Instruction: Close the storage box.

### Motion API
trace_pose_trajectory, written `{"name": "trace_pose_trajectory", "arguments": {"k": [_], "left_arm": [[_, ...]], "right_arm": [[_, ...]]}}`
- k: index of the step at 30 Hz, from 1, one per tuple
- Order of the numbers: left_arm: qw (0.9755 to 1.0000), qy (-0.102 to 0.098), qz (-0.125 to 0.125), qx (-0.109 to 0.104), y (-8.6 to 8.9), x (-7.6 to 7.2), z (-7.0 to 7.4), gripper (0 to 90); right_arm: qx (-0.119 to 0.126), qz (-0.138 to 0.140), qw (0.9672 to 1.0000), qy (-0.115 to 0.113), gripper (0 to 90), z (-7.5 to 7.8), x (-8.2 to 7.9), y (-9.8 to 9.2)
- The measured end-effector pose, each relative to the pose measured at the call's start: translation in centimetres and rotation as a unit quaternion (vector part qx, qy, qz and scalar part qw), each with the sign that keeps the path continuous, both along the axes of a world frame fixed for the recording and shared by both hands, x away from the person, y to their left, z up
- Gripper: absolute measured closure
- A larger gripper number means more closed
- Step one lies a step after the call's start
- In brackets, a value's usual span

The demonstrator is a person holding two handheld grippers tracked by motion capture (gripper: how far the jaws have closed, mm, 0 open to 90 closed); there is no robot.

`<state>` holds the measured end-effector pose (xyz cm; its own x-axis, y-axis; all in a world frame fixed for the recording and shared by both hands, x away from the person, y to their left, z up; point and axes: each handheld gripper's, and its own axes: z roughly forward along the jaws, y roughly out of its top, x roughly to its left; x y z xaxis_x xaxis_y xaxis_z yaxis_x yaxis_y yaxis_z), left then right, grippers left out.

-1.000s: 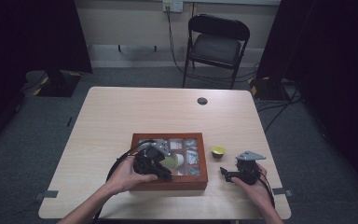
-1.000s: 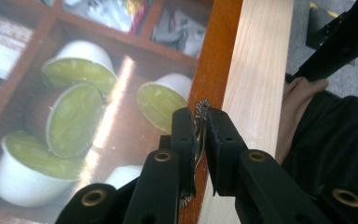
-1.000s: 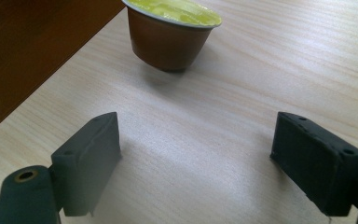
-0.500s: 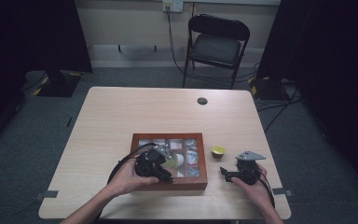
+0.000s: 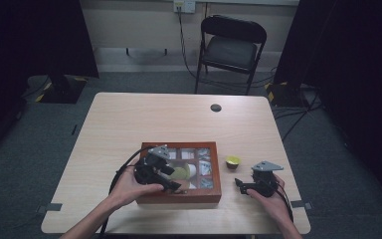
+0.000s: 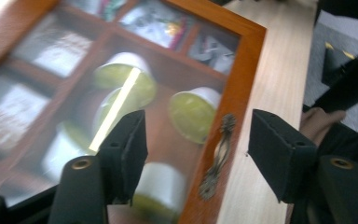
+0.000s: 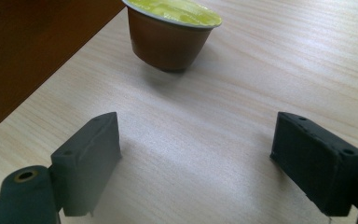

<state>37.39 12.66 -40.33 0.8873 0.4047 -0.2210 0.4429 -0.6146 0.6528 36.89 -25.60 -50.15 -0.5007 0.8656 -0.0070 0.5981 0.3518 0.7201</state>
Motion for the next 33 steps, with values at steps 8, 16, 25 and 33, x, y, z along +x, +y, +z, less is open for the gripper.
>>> {"name": "trace_pose_trajectory", "arguments": {"k": [8, 16, 25, 33], "left_arm": [[0.998, -0.002, 0.063, -0.007, 4.2, 0.3, -0.7, 28.9], [0.9927, 0.002, 0.121, -0.005, 8.3, 0.3, -1.7, 23.1], [0.9789, -0.004, 0.199, 0.046, 13.1, 1.0, -4.4, 24.4], [0.957, -0.058, 0.262, 0.109, 15.6, 0.8, -8.8, 19.0]], "right_arm": [[0.0, 0.0, 1.0, 0.0, 14.7, 0.0, 0.0, 0.0], [0.0, 0.0, 1.0, 0.0, 14.7, 0.0, 0.0, 0.0], [0.0, 0.0, 1.0, 0.0, 14.7, 0.0, 0.0, 0.0], [0.0, 0.0, 1.0, 0.0, 14.7, 0.0, 0.0, 0.0]]}}
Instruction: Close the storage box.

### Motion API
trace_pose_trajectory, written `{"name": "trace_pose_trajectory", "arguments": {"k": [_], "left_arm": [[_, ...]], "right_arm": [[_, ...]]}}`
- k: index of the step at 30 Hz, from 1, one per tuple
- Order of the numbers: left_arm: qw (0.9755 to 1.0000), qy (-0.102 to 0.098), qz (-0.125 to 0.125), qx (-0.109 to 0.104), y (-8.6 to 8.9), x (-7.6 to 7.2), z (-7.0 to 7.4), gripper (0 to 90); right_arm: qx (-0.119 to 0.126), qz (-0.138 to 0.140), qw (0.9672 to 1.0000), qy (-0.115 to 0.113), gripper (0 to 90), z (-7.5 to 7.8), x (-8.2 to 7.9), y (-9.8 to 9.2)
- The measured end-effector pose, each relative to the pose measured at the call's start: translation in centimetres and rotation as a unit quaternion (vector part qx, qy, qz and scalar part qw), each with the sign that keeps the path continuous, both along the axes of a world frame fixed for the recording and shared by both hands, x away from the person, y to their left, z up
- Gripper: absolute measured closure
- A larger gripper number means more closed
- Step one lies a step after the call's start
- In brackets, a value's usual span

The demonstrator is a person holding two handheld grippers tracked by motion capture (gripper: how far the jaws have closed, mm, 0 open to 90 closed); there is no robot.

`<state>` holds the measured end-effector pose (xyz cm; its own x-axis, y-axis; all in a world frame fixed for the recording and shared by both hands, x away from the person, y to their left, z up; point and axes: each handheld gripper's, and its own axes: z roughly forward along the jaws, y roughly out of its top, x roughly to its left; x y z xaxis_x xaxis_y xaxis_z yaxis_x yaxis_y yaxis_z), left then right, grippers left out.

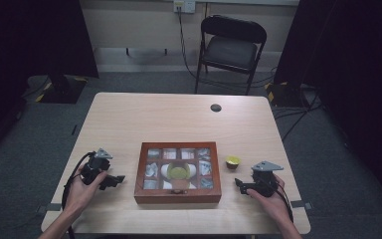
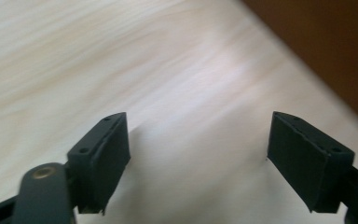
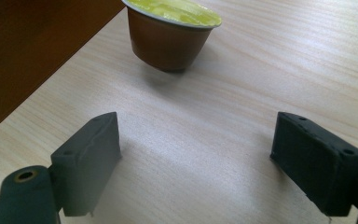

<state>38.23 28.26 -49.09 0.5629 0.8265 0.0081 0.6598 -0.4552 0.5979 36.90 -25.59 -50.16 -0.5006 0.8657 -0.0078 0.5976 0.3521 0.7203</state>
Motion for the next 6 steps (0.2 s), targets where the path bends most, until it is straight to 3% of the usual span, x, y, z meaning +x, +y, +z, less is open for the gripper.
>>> {"name": "trace_pose_trajectory", "arguments": {"k": [2, 4, 6], "left_arm": [[0.999, -0.016, 0.021, -0.035, 0.4, -0.2, -0.8, 14.6], [0.9989, -0.022, 0.018, -0.038, 0.2, -0.3, -0.9, 14.3], [0.9971, -0.052, 0.002, -0.055, 0.2, -0.5, -1.7, 11.7]], "right_arm": [[0.0, -0.001, 1.0, 0.0, 14.7, 0.0, 0.0, 0.0], [0.0, -0.001, 1.0, 0.0, 14.6, 0.0, 0.0, 0.0], [-0.001, -0.004, 1.0, 0.0, 14.1, 0.0, -0.1, 0.0]]}}
